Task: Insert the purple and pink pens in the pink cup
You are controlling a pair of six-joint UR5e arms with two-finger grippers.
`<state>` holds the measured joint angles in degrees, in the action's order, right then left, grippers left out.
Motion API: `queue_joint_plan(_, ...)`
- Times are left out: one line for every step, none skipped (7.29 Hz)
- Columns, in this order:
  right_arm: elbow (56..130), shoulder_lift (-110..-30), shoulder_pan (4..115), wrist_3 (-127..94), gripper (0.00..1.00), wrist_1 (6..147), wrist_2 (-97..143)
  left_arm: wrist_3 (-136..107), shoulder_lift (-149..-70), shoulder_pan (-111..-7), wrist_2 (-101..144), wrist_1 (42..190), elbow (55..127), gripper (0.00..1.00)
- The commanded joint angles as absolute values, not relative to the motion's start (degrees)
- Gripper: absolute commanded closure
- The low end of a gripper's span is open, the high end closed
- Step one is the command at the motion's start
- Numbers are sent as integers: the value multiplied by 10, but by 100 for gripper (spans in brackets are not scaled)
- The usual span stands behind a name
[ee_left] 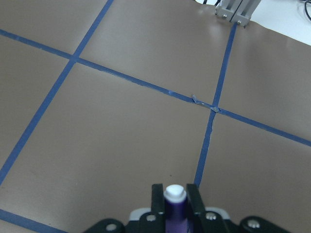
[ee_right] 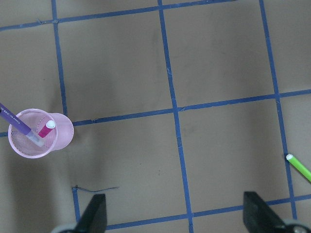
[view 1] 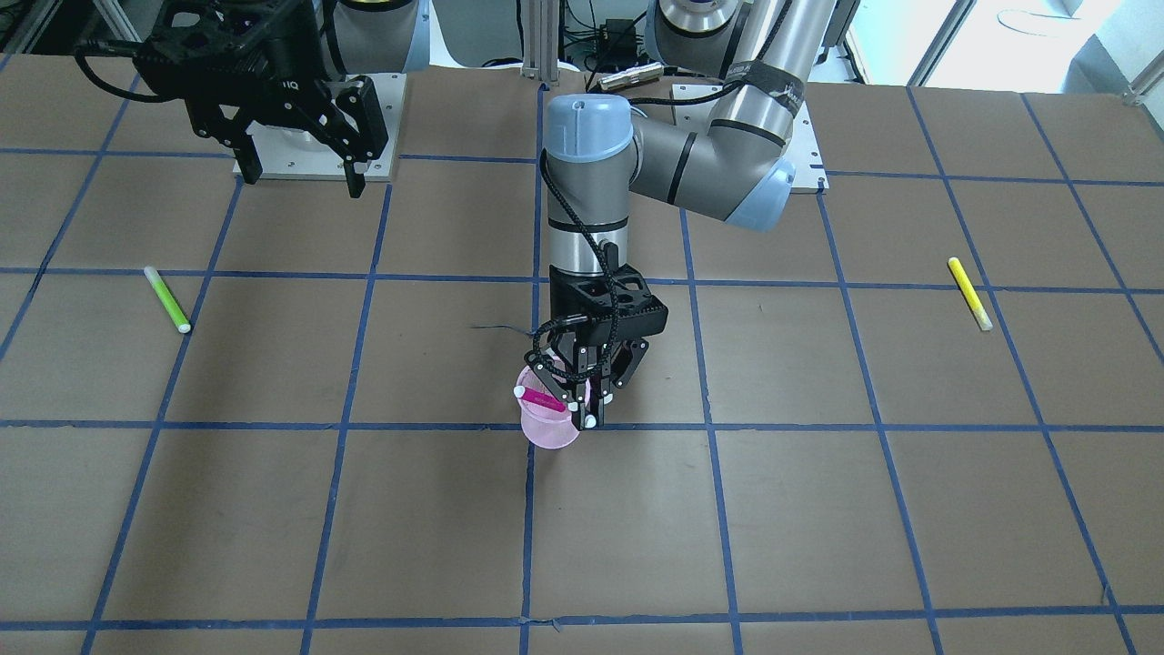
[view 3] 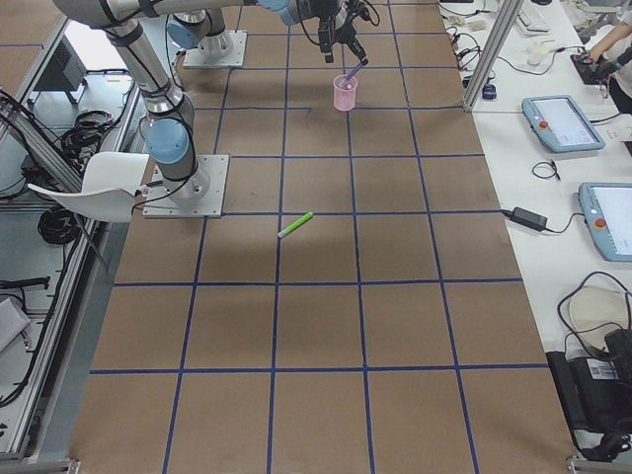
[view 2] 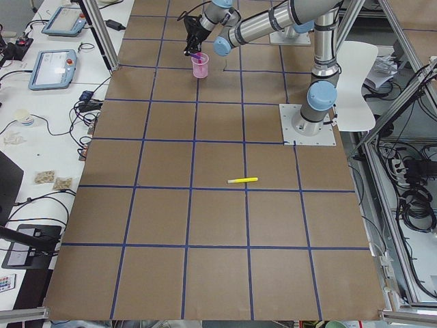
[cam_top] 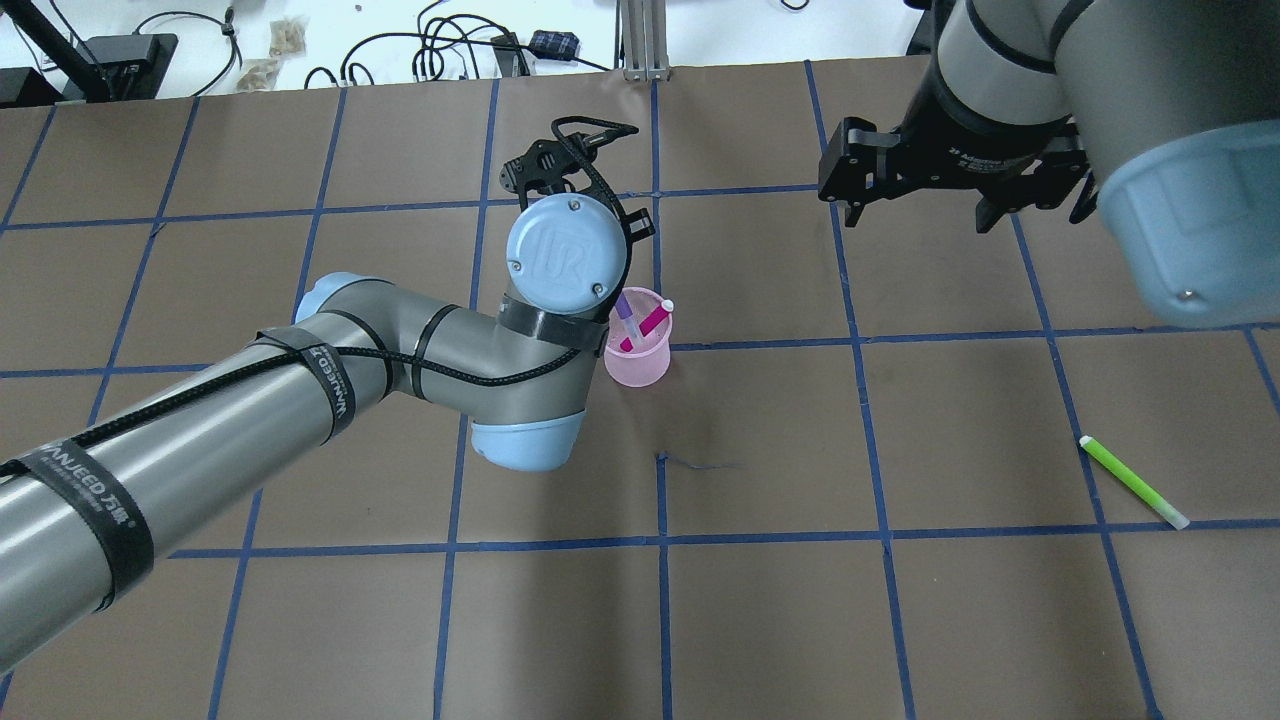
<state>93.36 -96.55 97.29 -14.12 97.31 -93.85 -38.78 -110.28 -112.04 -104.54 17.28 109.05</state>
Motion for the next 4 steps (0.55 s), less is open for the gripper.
queue_joint_plan(934, -964, 973, -141, 0, 973, -939, -389, -1105, -1123, -1046, 134, 1101, 80)
queue_joint_plan(934, -965, 973, -142, 0, 972, -940, -389, -1106, -1128, -1048, 134, 1101, 48)
queue_joint_plan(934, -965, 973, -142, 0, 971, -940, -389, -1106, -1129, -1048, 134, 1101, 11)
queue_joint_plan(934, -965, 973, -142, 0, 971, -940, -389, -1105, -1129, -1048, 134, 1101, 3)
